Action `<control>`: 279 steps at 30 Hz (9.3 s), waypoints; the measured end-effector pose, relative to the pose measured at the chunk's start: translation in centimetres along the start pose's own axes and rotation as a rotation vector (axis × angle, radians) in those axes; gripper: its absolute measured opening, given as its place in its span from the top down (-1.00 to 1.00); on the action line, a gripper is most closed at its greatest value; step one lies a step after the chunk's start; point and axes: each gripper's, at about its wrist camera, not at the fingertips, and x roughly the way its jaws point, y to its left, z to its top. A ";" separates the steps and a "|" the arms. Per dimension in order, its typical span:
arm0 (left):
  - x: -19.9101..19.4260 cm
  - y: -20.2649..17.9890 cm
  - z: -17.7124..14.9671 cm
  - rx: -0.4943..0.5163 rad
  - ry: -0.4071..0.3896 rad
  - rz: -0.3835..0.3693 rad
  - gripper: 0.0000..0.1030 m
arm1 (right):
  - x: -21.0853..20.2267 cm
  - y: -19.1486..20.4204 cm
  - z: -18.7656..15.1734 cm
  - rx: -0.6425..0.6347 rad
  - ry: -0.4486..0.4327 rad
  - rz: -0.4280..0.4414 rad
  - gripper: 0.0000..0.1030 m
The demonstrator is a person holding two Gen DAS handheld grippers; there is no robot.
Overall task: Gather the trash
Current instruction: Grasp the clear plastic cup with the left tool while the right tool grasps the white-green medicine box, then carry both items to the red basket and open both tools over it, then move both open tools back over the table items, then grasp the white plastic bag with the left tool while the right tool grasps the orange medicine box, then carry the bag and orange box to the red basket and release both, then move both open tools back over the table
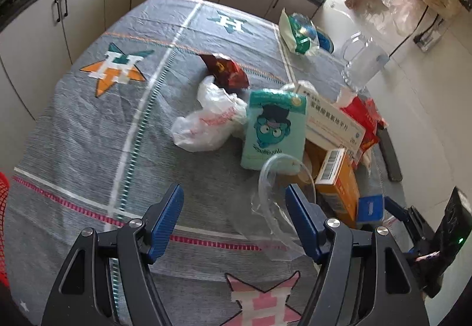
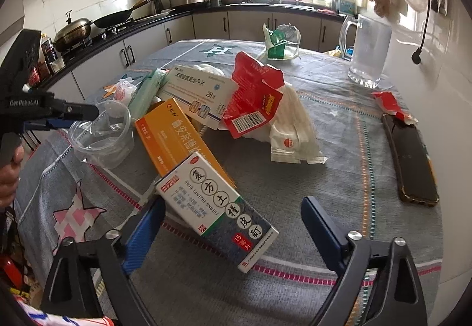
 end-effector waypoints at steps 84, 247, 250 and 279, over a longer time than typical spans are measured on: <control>-19.0 29.3 -16.8 -0.459 -0.363 0.593 -0.12 | 9.5 40.1 6.8 -0.153 0.216 0.598 -0.31; -17.6 35.0 -15.2 -0.506 -0.377 0.563 0.04 | 13.3 45.8 8.5 -0.223 0.264 0.610 -0.38; -18.3 34.3 -15.4 -0.487 -0.392 0.585 -0.07 | 13.1 45.1 8.8 -0.201 0.248 0.607 -0.44; -22.9 17.9 -21.6 -0.321 -0.447 0.570 -0.32 | -2.7 23.7 0.4 0.053 -0.005 0.402 -0.63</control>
